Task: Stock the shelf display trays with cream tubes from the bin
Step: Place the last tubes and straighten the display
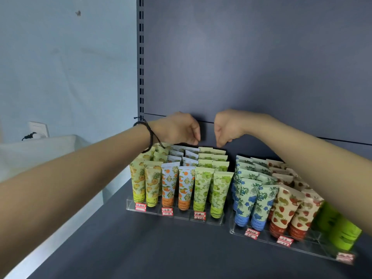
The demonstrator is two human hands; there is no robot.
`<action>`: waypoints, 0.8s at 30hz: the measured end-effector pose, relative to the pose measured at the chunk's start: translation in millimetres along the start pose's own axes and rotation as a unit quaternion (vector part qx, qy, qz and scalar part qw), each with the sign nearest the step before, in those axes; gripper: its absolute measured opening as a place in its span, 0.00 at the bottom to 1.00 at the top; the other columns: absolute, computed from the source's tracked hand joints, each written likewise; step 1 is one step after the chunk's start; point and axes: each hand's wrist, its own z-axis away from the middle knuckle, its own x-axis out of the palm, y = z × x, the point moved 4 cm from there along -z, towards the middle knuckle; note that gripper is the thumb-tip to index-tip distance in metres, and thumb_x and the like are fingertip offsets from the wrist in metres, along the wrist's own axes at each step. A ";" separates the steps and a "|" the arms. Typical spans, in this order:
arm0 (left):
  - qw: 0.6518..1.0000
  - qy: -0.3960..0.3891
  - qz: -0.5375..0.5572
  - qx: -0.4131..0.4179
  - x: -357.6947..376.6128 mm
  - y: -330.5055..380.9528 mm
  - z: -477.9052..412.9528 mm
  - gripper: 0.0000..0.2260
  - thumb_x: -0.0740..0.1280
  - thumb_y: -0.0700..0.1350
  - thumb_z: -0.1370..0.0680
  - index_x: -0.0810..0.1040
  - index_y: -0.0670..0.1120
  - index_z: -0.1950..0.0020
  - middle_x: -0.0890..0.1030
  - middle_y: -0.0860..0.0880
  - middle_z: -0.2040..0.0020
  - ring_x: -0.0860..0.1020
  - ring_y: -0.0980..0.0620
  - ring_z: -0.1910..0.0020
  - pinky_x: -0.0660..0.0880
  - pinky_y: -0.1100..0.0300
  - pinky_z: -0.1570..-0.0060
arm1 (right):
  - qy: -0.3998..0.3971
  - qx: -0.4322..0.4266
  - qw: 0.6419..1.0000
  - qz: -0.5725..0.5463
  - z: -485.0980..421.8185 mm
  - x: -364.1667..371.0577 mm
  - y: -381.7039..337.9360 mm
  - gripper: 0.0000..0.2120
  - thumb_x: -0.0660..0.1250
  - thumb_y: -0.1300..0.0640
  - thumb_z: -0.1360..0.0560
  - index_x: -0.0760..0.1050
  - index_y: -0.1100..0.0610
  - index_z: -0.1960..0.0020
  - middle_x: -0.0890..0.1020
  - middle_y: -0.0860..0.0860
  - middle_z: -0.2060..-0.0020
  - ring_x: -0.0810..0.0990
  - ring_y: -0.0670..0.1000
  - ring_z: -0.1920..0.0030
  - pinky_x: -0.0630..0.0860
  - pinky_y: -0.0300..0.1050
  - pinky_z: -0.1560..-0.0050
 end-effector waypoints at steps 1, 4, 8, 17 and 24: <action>1.000 -0.015 0.000 0.003 -2.7 -2.4 3.3 0.06 0.71 0.44 0.27 0.83 0.47 0.50 0.81 0.54 0.58 0.76 0.63 0.61 0.69 0.71 0.57 | 0.025 -0.017 0.999 -0.023 3.3 -3.7 -1.7 0.07 0.73 0.56 0.29 0.83 0.60 0.55 0.77 0.48 0.73 0.74 0.48 0.68 0.69 0.38 0.67; 0.998 -0.062 -0.015 -0.007 -4.9 -6.0 10.9 0.09 0.72 0.48 0.28 0.83 0.48 0.50 0.83 0.55 0.56 0.77 0.63 0.59 0.71 0.69 0.52 | 0.023 -0.068 0.994 -0.085 12.8 -4.0 -12.0 0.07 0.74 0.53 0.29 0.84 0.55 0.54 0.80 0.48 0.70 0.73 0.44 0.69 0.69 0.37 0.66; 0.996 -0.084 -0.040 0.004 4.7 -3.5 13.3 0.08 0.72 0.47 0.27 0.84 0.46 0.50 0.83 0.54 0.55 0.75 0.66 0.62 0.69 0.72 0.55 | -0.015 -0.081 0.996 -0.041 14.1 10.0 -23.4 0.10 0.73 0.51 0.29 0.84 0.56 0.52 0.85 0.51 0.57 0.76 0.45 0.62 0.69 0.34 0.65; 0.993 -0.058 -0.101 -0.023 9.0 -9.3 10.7 0.08 0.71 0.50 0.27 0.83 0.47 0.53 0.79 0.56 0.61 0.74 0.60 0.60 0.68 0.64 0.57 | -0.025 -0.071 0.997 -0.017 10.4 11.6 -27.0 0.10 0.72 0.53 0.28 0.84 0.60 0.54 0.77 0.46 0.71 0.71 0.42 0.72 0.66 0.30 0.73; 0.994 -0.065 -0.086 -0.028 10.0 -9.2 11.8 0.08 0.70 0.49 0.26 0.83 0.47 0.52 0.79 0.56 0.60 0.75 0.59 0.58 0.69 0.63 0.51 | -0.010 -0.080 0.995 -0.065 13.4 7.6 -23.3 0.09 0.73 0.52 0.29 0.84 0.57 0.54 0.82 0.49 0.66 0.74 0.43 0.68 0.70 0.37 0.64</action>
